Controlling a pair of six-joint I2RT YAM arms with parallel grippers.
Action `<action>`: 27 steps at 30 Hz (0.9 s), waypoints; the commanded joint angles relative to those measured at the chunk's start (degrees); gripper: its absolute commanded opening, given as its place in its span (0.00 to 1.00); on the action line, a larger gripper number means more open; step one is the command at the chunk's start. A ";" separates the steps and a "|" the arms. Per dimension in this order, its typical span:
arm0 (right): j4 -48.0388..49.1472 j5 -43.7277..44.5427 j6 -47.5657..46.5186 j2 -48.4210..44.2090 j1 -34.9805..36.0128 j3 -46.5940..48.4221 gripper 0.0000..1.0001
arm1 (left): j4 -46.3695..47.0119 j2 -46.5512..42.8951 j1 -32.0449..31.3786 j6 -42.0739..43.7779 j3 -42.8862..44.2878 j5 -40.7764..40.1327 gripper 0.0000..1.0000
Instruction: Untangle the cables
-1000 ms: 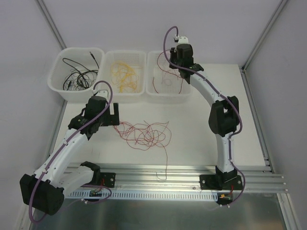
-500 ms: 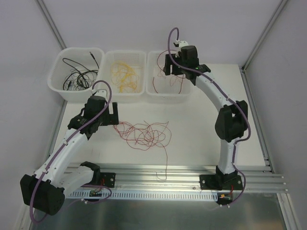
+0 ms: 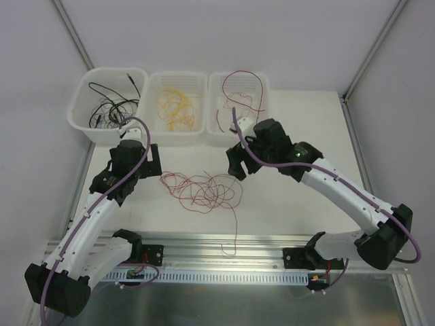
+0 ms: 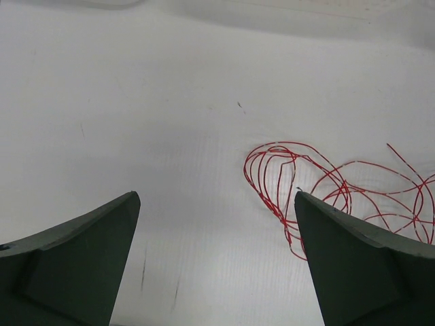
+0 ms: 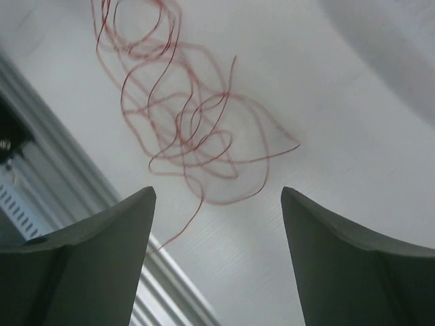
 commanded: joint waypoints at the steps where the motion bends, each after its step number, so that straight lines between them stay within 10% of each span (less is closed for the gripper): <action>1: -5.91 1.28 -0.09 -4.58 5.91 -7.93 0.79 | 2.05 -1.44 0.52 -0.06 -0.82 -4.01 0.99; 13: 1.12 4.70 11.69 -2.68 35.34 -24.93 0.74 | 2.40 -2.23 0.60 -0.24 -1.87 -6.83 0.99; 27: -0.20 4.27 7.65 16.14 42.49 -16.23 0.48 | 2.67 -1.70 0.69 0.02 -2.05 -7.27 0.99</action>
